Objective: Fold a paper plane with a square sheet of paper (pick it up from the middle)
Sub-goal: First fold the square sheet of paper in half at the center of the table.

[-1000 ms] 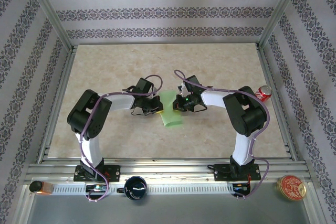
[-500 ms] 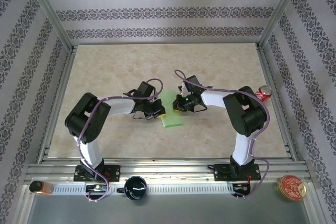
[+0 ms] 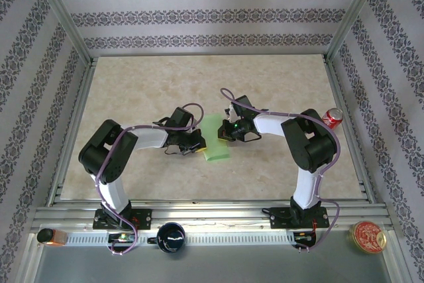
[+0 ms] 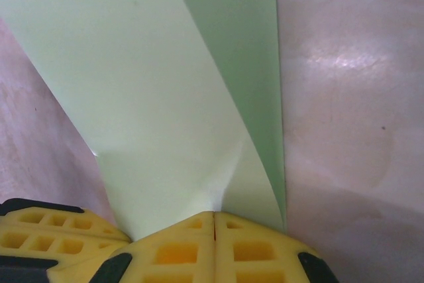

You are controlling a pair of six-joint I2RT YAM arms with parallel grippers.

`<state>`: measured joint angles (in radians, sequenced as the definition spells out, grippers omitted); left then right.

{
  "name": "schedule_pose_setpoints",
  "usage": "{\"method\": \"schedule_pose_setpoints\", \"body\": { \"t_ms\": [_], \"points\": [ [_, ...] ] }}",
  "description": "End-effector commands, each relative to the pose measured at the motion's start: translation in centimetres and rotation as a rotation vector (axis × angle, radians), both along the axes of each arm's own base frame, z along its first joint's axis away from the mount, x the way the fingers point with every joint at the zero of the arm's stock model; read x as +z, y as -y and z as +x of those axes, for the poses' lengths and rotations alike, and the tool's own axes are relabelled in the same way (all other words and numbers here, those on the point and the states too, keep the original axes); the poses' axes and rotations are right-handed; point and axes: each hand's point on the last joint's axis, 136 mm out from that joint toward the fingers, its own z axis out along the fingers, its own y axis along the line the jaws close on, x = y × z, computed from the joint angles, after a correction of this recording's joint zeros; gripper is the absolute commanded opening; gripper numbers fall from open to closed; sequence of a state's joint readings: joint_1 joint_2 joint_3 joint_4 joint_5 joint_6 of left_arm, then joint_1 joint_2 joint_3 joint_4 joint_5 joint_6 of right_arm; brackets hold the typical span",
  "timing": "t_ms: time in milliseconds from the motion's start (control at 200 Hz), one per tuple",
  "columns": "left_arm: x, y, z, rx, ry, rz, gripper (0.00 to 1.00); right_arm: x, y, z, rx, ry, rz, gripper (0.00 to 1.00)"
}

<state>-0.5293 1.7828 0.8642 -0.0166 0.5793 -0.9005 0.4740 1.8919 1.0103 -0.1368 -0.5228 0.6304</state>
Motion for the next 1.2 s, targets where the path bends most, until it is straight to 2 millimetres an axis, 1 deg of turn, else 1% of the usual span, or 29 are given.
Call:
{"method": "schedule_pose_setpoints", "body": {
  "t_ms": [0,135,200,255,340,425,565,714,804,984,1064,1134,1194],
  "points": [
    [2.0,0.9,-0.5,-0.004,0.005,-0.048,0.00,-3.5,2.7,-2.6,-0.039,-0.107,-0.145,0.00],
    [2.8,2.8,-0.8,-0.007,0.005,-0.132,0.00,-3.4,2.5,-2.5,-0.039,-0.104,-0.142,0.00],
    [2.5,3.3,-1.1,-0.019,-0.004,-0.125,0.00,-3.4,2.5,-2.5,-0.037,-0.105,-0.140,0.00],
    [1.7,3.2,-1.5,-0.024,-0.022,-0.101,0.00,-3.4,2.5,-2.6,-0.035,-0.107,-0.141,0.00],
    [0.3,2.7,-2.1,-0.026,-0.044,-0.067,0.00,-3.4,2.5,-2.6,-0.034,-0.105,-0.143,0.00],
    [-0.9,1.5,-2.8,-0.023,-0.056,-0.005,0.00,-3.4,2.5,-2.7,-0.033,-0.107,-0.144,0.00],
    [-1.8,0.4,-3.7,-0.031,-0.065,0.040,0.00,-3.6,2.6,-2.7,-0.035,-0.110,-0.147,0.00],
    [-3.2,-0.5,-5.4,-0.036,-0.097,0.061,0.00,-3.7,2.6,-2.8,-0.034,-0.113,-0.147,0.00],
    [-3.2,-1.1,-6.1,-0.054,-0.098,0.078,0.00,-3.8,2.6,-2.8,-0.035,-0.115,-0.151,0.00],
    [-1.0,-0.6,-6.2,-0.079,-0.052,0.028,0.00,-3.8,2.7,-2.8,-0.038,-0.113,-0.153,0.00],
    [-0.6,-0.3,-6.5,-0.093,-0.049,0.007,0.00,-3.8,2.7,-2.7,-0.039,-0.113,-0.152,0.00],
    [-0.5,-0.2,-6.9,-0.105,-0.058,0.003,0.00,-3.8,2.7,-2.7,-0.041,-0.112,-0.152,0.00],
    [-0.8,-0.5,-7.4,-0.114,-0.061,0.030,0.00,-3.9,2.7,-2.8,-0.041,-0.113,-0.152,0.00]
  ]
}}
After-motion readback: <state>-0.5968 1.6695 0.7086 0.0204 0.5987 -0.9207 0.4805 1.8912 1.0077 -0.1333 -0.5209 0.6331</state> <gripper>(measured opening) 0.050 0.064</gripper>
